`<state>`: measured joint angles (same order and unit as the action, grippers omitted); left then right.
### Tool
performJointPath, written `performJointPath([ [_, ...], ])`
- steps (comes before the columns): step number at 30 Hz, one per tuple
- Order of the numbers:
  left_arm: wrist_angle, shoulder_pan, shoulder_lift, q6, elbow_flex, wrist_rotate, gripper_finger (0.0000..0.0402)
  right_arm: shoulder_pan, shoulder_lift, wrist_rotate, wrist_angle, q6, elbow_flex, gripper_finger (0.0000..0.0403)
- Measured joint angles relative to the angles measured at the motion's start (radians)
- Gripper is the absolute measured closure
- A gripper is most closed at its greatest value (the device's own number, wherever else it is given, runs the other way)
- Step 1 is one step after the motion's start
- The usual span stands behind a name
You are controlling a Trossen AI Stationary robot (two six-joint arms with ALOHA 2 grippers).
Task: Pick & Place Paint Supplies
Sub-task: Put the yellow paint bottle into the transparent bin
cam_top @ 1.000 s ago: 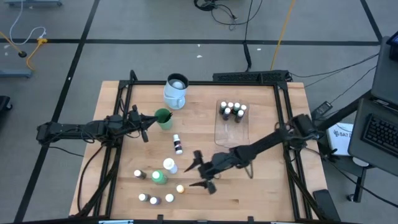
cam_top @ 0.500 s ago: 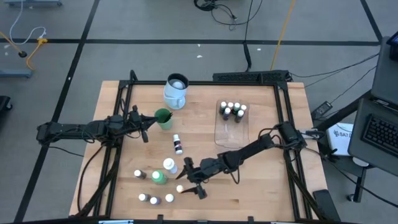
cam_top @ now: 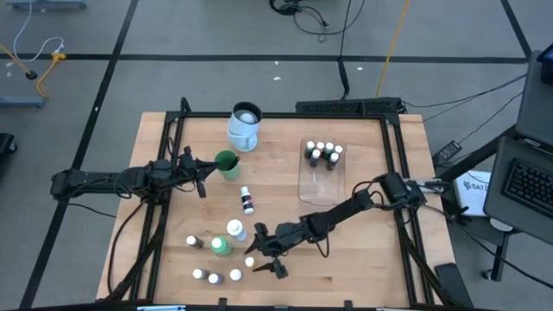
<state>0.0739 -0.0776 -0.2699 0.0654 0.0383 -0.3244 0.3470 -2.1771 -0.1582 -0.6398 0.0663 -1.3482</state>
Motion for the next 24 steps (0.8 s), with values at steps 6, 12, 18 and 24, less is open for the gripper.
performJointPath([
  [6, 0.002, 0.000, 0.000, -0.003, 0.000, 0.000, 0.0382, -0.001, -0.059, -0.002, 0.000, 0.001, -0.041, 0.0127],
  [12, -0.006, 0.000, 0.000, -0.002, 0.000, 0.001, 0.0382, -0.001, -0.073, -0.004, 0.000, -0.011, -0.060, 0.0147],
  [18, -0.010, 0.000, 0.000, -0.002, 0.000, 0.001, 0.0382, 0.002, -0.073, -0.005, -0.007, -0.026, -0.061, 0.0176],
  [24, -0.012, 0.000, 0.000, -0.001, 0.000, 0.002, 0.0382, 0.002, -0.073, -0.028, -0.008, -0.027, -0.061, 0.0219],
])
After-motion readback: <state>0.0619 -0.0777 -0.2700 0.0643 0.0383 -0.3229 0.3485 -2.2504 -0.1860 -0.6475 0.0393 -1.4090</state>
